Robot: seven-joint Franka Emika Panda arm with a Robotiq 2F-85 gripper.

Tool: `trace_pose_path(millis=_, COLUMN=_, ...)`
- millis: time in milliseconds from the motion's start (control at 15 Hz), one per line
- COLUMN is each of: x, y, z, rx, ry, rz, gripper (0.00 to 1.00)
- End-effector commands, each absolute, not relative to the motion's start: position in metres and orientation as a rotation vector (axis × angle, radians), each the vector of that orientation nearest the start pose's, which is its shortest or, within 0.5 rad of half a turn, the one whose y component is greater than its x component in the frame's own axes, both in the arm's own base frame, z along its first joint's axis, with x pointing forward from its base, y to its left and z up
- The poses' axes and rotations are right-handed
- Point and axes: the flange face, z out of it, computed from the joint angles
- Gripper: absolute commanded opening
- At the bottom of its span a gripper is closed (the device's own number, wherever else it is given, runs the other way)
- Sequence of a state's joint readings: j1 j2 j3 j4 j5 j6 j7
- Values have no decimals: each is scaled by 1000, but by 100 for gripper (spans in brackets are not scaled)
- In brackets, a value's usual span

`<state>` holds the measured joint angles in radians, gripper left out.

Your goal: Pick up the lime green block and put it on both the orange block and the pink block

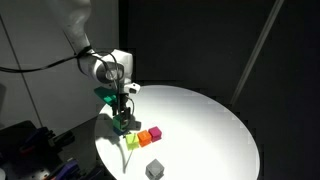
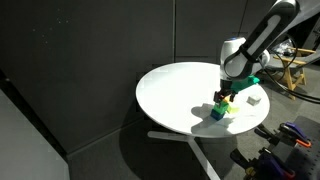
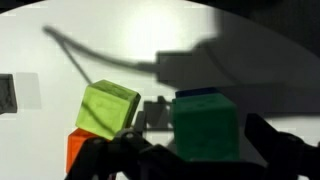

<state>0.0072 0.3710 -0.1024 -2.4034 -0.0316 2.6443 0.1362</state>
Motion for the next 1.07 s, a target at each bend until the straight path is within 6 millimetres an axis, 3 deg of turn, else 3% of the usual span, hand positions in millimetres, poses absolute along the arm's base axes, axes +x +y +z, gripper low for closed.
trace_pose_path(millis=0, x=485, y=-49, z=149, rx=-3195, ry=336, rz=198, gripper=100)
trace_pose_path(millis=267, x=487, y=-50, z=146, rx=-3194, ry=349, rz=217, gripper=100)
trace_pose_path(millis=333, x=487, y=-50, z=145, rx=-3196, ry=352, rz=221, gripper=91)
trace_pose_path(millis=400, x=488, y=-50, z=144, rx=-3197, ry=356, rz=225, gripper=75)
trace_pose_path(millis=733, x=490, y=-47, z=139, rx=-3202, ry=396, rz=242, gripper=34)
trace_pose_path(millis=1000, x=489, y=-43, z=146, rx=-3194, ry=433, rz=265, gripper=30)
